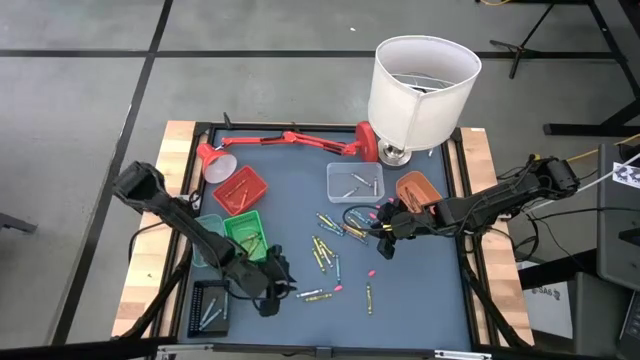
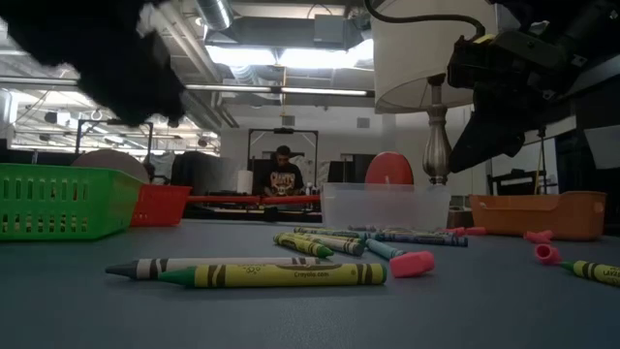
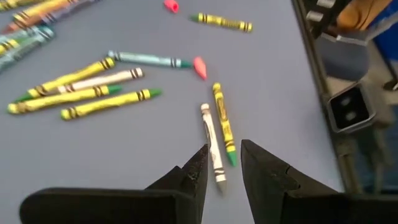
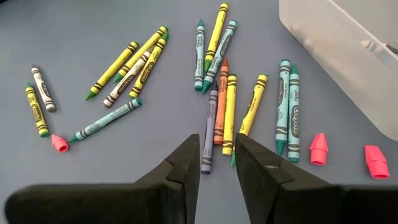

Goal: Sort crayons
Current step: Put the gray crayon into the transparent bin

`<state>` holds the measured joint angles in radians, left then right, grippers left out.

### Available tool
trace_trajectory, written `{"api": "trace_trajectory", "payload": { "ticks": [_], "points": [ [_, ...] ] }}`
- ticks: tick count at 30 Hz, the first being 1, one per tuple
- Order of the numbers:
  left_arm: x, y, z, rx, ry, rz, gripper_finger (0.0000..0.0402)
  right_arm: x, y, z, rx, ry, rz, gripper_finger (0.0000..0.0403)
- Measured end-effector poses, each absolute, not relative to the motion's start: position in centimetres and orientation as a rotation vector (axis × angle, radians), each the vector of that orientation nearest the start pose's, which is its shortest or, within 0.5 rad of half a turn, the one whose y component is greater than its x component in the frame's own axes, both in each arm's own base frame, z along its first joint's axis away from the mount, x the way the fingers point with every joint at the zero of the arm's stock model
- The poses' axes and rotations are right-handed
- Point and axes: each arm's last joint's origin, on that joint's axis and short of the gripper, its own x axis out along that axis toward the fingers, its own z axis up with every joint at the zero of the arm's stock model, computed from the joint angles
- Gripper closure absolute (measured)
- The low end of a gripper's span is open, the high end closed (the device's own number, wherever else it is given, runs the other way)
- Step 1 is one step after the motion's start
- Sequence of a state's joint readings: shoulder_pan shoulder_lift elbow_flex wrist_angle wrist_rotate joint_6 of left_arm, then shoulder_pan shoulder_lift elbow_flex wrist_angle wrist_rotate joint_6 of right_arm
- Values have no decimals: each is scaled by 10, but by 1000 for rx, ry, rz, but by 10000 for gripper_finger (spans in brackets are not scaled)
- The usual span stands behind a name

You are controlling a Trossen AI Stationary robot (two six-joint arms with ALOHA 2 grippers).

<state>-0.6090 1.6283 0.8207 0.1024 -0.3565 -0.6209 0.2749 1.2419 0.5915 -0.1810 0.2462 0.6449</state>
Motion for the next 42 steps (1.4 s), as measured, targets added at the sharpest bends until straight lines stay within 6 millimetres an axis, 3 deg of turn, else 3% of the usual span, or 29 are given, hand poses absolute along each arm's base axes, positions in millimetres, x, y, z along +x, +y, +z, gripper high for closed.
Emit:
{"api": "trace_trajectory", "payload": {
  "ticks": [7,15,32,42],
  "points": [
    [273,-182,137,-222,740,-30,321,224,56,182,395,774,-230,303],
    [272,-192,120,-203,754,-51,321,224,56,182,396,774,-230,303],
    [278,-200,97,-160,727,-73,321,224,56,182,396,774,-230,303],
    [278,-199,94,-147,727,-51,329,224,56,182,395,775,-230,304]
  ]
}}
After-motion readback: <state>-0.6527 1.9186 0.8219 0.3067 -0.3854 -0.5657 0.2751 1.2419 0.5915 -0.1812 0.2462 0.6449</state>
